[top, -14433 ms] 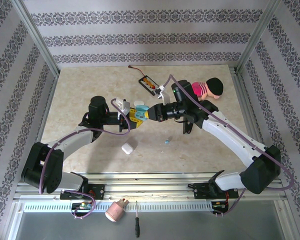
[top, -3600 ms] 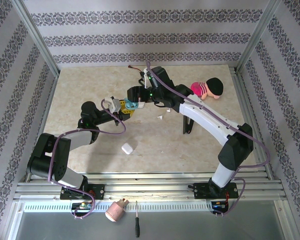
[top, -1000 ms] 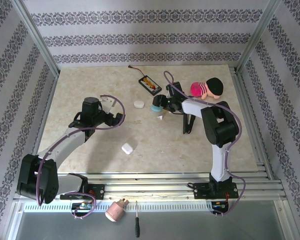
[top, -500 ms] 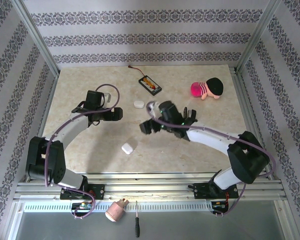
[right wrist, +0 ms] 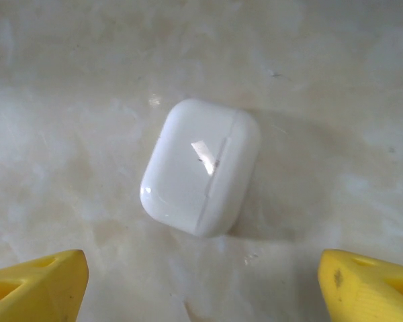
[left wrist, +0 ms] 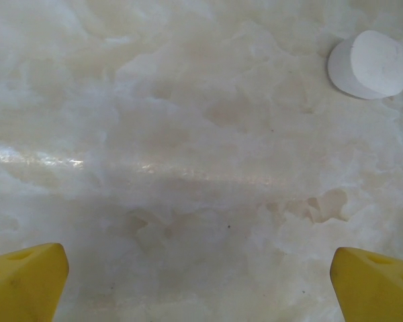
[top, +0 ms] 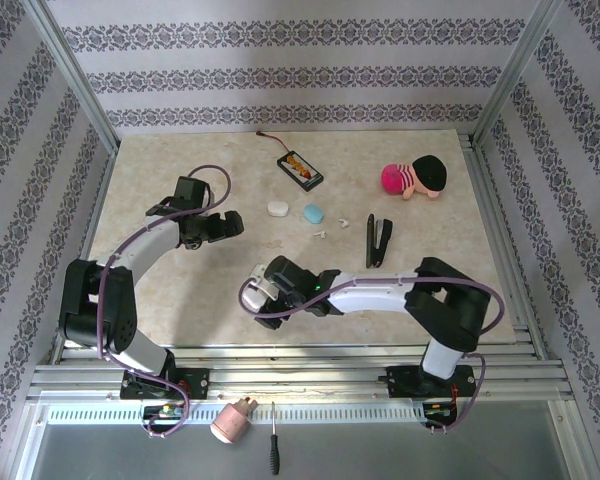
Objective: Insert the wireless bluetooth earbuds into the charging case
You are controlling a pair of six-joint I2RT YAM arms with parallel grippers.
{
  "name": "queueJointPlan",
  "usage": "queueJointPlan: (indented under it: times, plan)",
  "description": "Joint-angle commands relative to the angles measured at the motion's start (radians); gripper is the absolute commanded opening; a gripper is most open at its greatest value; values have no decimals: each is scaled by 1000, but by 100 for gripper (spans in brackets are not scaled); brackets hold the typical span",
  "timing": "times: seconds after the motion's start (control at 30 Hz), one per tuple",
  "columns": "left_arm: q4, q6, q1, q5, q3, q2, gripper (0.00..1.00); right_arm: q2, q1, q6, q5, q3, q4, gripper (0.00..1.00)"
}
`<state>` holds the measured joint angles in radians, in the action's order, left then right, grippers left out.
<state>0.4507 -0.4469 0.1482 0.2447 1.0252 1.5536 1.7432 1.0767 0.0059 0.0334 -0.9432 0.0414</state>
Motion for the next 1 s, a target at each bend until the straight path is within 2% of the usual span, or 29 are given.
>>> queueJointPlan:
  times: [0.0,0.17,0.3,0.5,0.73,0.8,0.87,0.97]
  plan:
    - [45,-29,-9,-12,4,8,99,55,21,-32,-51,-100,54,89]
    - [-23,-49,-10,-35,-65,-64,99,142,18,-24,-67,-199,150,84]
    - [72,-64,-14,-51,-18,-46,99,202,7,-25,-38,-269,221,78]
    - [78,-44,-13,-54,-14,-53,99,261,-16,-8,-16,-332,295,67]
    - [93,-39,-14,-52,4,-61,99,226,-41,-20,7,-287,278,51]
    - [97,-43,-14,-46,11,-57,99,203,-46,-39,-1,-266,270,42]
    - [94,-44,-13,-31,17,-55,99,182,-55,-53,-24,-252,272,37]
    - [105,-37,-13,4,25,-63,100,135,-74,-68,-36,-226,268,34]
